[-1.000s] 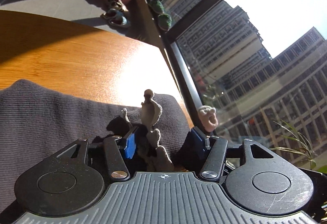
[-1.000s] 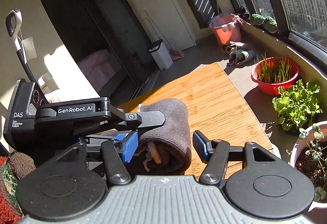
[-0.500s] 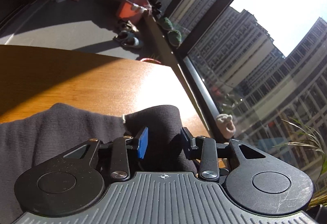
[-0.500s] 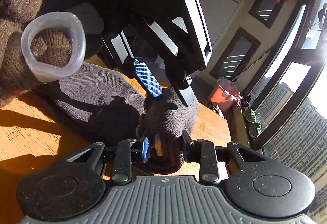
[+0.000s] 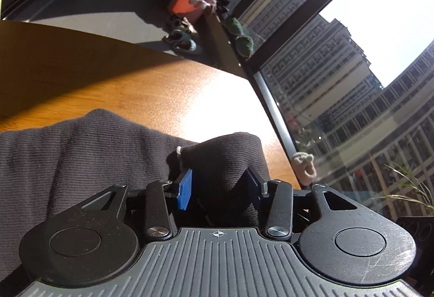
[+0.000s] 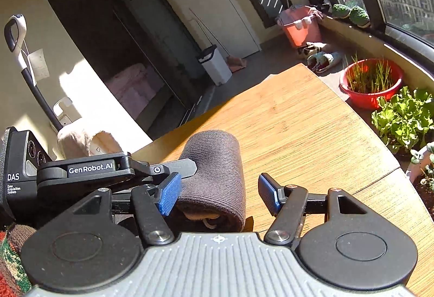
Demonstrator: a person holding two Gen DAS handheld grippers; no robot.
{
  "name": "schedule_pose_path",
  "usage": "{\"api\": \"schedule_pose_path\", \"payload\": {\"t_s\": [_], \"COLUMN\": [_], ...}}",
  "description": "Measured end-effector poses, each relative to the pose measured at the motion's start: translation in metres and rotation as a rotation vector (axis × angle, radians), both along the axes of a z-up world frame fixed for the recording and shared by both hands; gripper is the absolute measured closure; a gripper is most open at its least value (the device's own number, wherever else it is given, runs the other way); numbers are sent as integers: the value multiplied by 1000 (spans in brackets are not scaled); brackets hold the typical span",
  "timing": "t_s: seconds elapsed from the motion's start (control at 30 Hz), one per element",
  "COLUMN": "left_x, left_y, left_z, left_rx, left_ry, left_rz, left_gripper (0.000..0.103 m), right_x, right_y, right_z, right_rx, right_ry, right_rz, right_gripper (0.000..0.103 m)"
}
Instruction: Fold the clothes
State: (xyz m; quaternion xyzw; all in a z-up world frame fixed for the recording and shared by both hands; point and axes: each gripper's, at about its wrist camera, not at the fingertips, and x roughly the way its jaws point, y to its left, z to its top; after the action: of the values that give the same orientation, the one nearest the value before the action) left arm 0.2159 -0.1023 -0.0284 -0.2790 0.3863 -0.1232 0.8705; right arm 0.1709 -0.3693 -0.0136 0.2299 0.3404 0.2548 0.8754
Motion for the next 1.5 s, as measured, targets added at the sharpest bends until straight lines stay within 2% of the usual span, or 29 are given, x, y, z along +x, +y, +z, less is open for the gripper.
{"api": "schedule_pose_path", "payload": {"t_s": [0.03,0.07,0.13,0.2,0.3,0.37,0.4,0.47,0.53,0.6,0.63,0.7,0.73,0.83,0.87,0.9,1.0,1.07,1.13,1.2,1.27,1.37,1.43,1.5], "left_x": [-1,-3,-12,-22,-31,-37,-37,-37,-38,-38,-40,-44,-45,-48,-49,-50,-56,-63,-70,-76,-78,-76,-75,-75], "left_y": [2,5,10,14,17,14,13,17,26,31,32,34,35,40,41,43,47,48,49,47,41,30,30,37], "left_z": [1,3,14,27,38,35,32,24,17,15,16,16,16,14,14,15,26,39,52,64,70,61,50,42], "left_rx": [-2,-3,21,55,72,113,142,182,175,157,159,162,156,140,136,140,174,181,168,164,204,328,382,380], "left_ry": [1,-1,-37,-85,-116,-99,-90,-71,-56,-55,-58,-63,-64,-69,-70,-69,-88,-124,-163,-195,-212,-180,-160,-144], "left_rz": [6,11,16,25,27,33,41,59,77,79,78,77,78,81,83,87,111,125,133,131,120,128,150,170], "left_gripper": [55,55,57,57,49,49,45,39,35,35,35,34,34,34,34,34,34,32,23,19,18,21,19,19], "right_x": [2,0,-6,-21,-45,-57,-62,-64,-61,-55,-51,-40,-35,-23,-24,-25,-36,-49,-64,-78,-87,-91,-89,-85], "right_y": [3,8,23,52,92,112,119,121,113,100,94,85,83,74,72,71,87,111,133,152,168,177,170,157], "right_z": [-1,2,9,22,30,30,30,30,34,38,38,33,28,9,8,9,20,25,25,22,18,18,21,27], "right_rx": [-6,-39,-138,-317,-520,-605,-630,-622,-551,-456,-409,-325,-297,-192,-152,-144,-283,-440,-582,-706,-806,-851,-798,-706], "right_ry": [2,-19,-81,-195,-334,-401,-422,-422,-391,-343,-311,-238,-203,-86,-72,-68,-176,-289,-391,-478,-542,-567,-540,-498], "right_rz": [13,37,83,127,169,196,205,213,215,200,190,165,155,140,140,139,161,191,216,239,261,272,284,307], "right_gripper": [40,52,59,60,59,59,56,51,48,45,41,25,24,25,37,44,53,53,53,53,53,52,50,44]}}
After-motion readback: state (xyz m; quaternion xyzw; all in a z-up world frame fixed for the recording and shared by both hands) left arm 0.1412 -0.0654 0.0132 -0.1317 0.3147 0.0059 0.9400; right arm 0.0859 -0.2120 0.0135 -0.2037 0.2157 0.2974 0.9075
